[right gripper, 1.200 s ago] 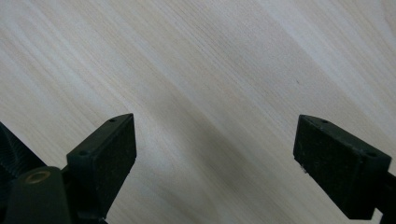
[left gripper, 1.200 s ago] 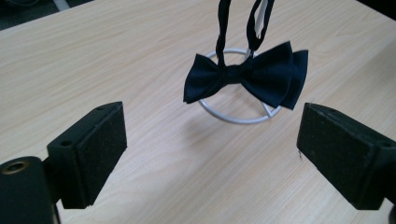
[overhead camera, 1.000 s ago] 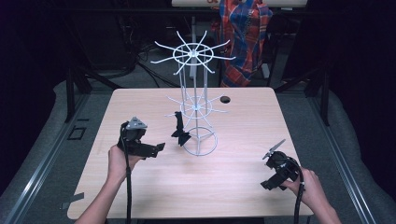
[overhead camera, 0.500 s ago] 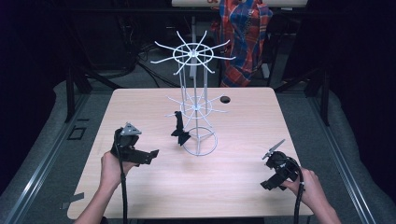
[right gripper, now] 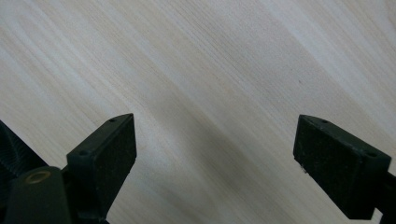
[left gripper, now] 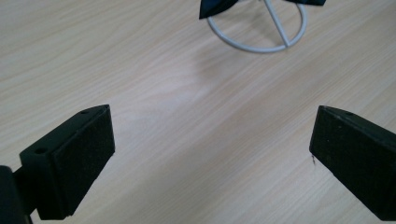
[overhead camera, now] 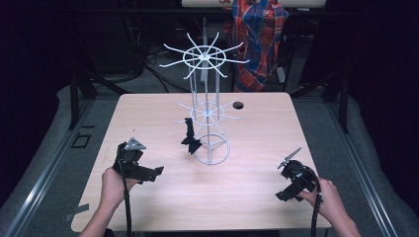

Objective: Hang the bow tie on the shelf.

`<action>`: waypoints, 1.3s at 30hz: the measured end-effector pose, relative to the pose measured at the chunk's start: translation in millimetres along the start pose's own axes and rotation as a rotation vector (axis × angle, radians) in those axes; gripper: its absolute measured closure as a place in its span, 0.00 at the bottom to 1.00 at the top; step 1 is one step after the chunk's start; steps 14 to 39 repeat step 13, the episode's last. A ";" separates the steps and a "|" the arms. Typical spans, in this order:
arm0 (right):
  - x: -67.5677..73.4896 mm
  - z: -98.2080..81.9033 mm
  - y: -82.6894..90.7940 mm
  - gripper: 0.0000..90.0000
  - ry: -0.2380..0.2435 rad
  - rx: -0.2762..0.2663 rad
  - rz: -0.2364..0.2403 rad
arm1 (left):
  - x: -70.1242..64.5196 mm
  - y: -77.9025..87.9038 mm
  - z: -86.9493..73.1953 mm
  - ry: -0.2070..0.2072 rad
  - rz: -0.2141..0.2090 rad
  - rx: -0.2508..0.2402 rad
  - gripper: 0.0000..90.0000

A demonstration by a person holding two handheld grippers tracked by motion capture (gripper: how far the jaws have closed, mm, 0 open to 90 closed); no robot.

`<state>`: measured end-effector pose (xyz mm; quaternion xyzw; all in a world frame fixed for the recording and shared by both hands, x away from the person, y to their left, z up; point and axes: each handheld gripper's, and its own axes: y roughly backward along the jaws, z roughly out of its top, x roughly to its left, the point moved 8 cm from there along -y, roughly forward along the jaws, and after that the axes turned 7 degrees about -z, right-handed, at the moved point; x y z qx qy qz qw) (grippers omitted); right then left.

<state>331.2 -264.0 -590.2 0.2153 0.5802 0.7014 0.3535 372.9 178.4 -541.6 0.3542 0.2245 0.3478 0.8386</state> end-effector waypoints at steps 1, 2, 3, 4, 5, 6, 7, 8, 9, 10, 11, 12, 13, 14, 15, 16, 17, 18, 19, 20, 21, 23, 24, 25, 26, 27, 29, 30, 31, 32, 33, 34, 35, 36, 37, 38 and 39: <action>0.5 0.1 -0.8 0.15 0.002 0.000 0.004 | -0.1 -0.6 -1.3 -0.001 0.003 0.007 0.00; -0.3 -0.5 -0.7 0.15 0.012 0.010 0.001 | 0.0 -0.9 -2.0 -0.002 0.003 0.009 0.00; -0.7 -0.8 -0.3 0.15 0.021 0.019 0.002 | 0.1 -1.4 -2.2 -0.003 0.003 0.010 0.00; -0.6 -0.7 -0.1 0.15 0.024 0.022 0.005 | 0.0 -2.3 -2.4 -0.001 0.004 0.010 0.00; -0.5 -0.4 -0.1 0.15 0.020 0.018 0.000 | -0.4 -3.6 -2.8 -0.002 0.001 0.015 0.00; -0.2 -0.3 -0.2 0.15 0.020 0.017 0.005 | -0.5 -5.3 -3.5 -0.007 0.002 0.023 0.00; -0.9 -0.7 -0.1 0.15 0.024 0.021 0.001 | -0.6 -6.8 -4.2 -0.009 0.002 0.032 0.00; -1.3 -1.0 -0.1 0.15 0.026 0.024 0.000 | -0.9 -8.3 -4.6 -0.006 -0.001 0.034 0.00; -0.1 -0.3 -1.5 0.15 0.005 0.005 0.003 | -0.5 -9.1 -5.0 -0.009 -0.003 0.039 0.00; -0.2 -0.2 -1.9 0.15 0.003 0.002 0.003 | -0.5 -9.6 -5.2 -0.006 -0.006 0.039 0.00; -0.3 -0.2 -2.0 0.15 0.004 0.002 0.003 | -0.8 -10.0 -5.0 -0.001 -0.013 0.034 0.00; -0.9 -0.5 -1.3 0.15 0.015 0.011 0.000 | -1.2 -10.0 -4.4 0.001 -0.020 0.024 0.00; -1.1 -0.4 -1.1 0.15 0.022 0.011 -0.001 | -1.3 -10.0 -3.9 0.003 -0.023 0.018 0.00; -1.1 -0.4 -1.1 0.15 0.022 0.011 -0.001 | -1.3 -10.0 -3.9 0.003 -0.023 0.018 0.00; -1.1 -0.4 -1.1 0.15 0.022 0.011 -0.001 | -1.3 -10.0 -3.9 0.003 -0.023 0.018 0.00; -1.1 -0.4 -1.1 0.15 0.022 0.011 -0.001 | -1.3 -10.0 -3.9 0.003 -0.023 0.018 0.00; -1.1 -0.4 -1.1 0.15 0.022 0.011 -0.001 | -1.3 -10.0 -3.9 0.003 -0.023 0.018 0.00; -1.1 -0.4 -1.1 0.15 0.022 0.011 -0.001 | -1.3 -10.0 -3.9 0.003 -0.023 0.018 0.00; -1.1 -0.4 -1.1 0.15 0.022 0.011 -0.001 | -1.3 -10.0 -3.9 0.003 -0.023 0.018 0.00; -1.1 -0.4 -1.1 0.15 0.022 0.011 -0.001 | -1.3 -10.0 -3.9 0.003 -0.023 0.018 0.00; -1.1 -0.4 -1.1 0.15 0.022 0.011 -0.001 | -1.3 -10.0 -3.9 0.003 -0.023 0.018 0.00; -1.1 -0.4 -1.1 0.15 0.022 0.011 -0.001 | -1.3 -10.0 -3.9 0.003 -0.023 0.018 0.00; -1.1 -0.4 -1.1 0.15 0.022 0.011 -0.001 | -1.3 -10.0 -3.9 0.003 -0.023 0.018 0.00; -1.1 -0.4 -1.1 0.15 0.022 0.011 -0.001 | -1.3 -10.0 -3.9 0.003 -0.023 0.018 0.00; -1.1 -0.4 -1.1 0.15 0.022 0.011 -0.001 | -1.3 -10.0 -3.9 0.003 -0.023 0.018 0.00; -1.1 -0.4 -1.1 0.15 0.022 0.011 -0.001 | -1.3 -10.0 -3.9 0.003 -0.023 0.018 0.00; -1.1 -0.4 -1.1 0.15 0.022 0.011 -0.001 | -1.3 -10.0 -3.9 0.003 -0.023 0.018 0.00; -1.1 -0.4 -1.1 0.15 0.022 0.011 -0.001 | -1.3 -10.0 -3.9 0.003 -0.023 0.018 0.00; -1.1 -0.4 -1.1 0.15 0.022 0.011 -0.001 | -1.3 -10.0 -3.9 0.003 -0.023 0.018 0.00; -1.1 -0.4 -1.1 0.15 0.022 0.011 -0.001 | -1.3 -10.0 -3.9 0.003 -0.023 0.018 0.00; -1.1 -0.4 -1.1 0.15 0.022 0.011 -0.001 | -1.3 -10.0 -3.9 0.003 -0.023 0.018 0.00; -1.1 -0.4 -1.1 0.15 0.022 0.011 -0.001 | -1.3 -10.0 -3.9 0.003 -0.023 0.018 0.00; -1.1 -0.4 -1.1 0.15 0.022 0.011 -0.001 | -1.3 -10.0 -3.9 0.003 -0.023 0.018 0.00; -1.1 -0.4 -1.1 0.15 0.022 0.011 -0.001 | -1.3 -10.0 -3.9 0.003 -0.023 0.018 0.00; -1.1 -0.4 -1.1 0.15 0.022 0.011 -0.001 | -1.3 -10.0 -3.9 0.003 -0.023 0.018 0.00; -1.1 -0.4 -1.1 0.15 0.022 0.011 -0.001 | -1.3 -10.0 -3.9 0.003 -0.023 0.018 0.00; -1.1 -0.4 -1.1 0.15 0.022 0.011 -0.001 | -1.3 -10.0 -3.9 0.003 -0.023 0.018 0.00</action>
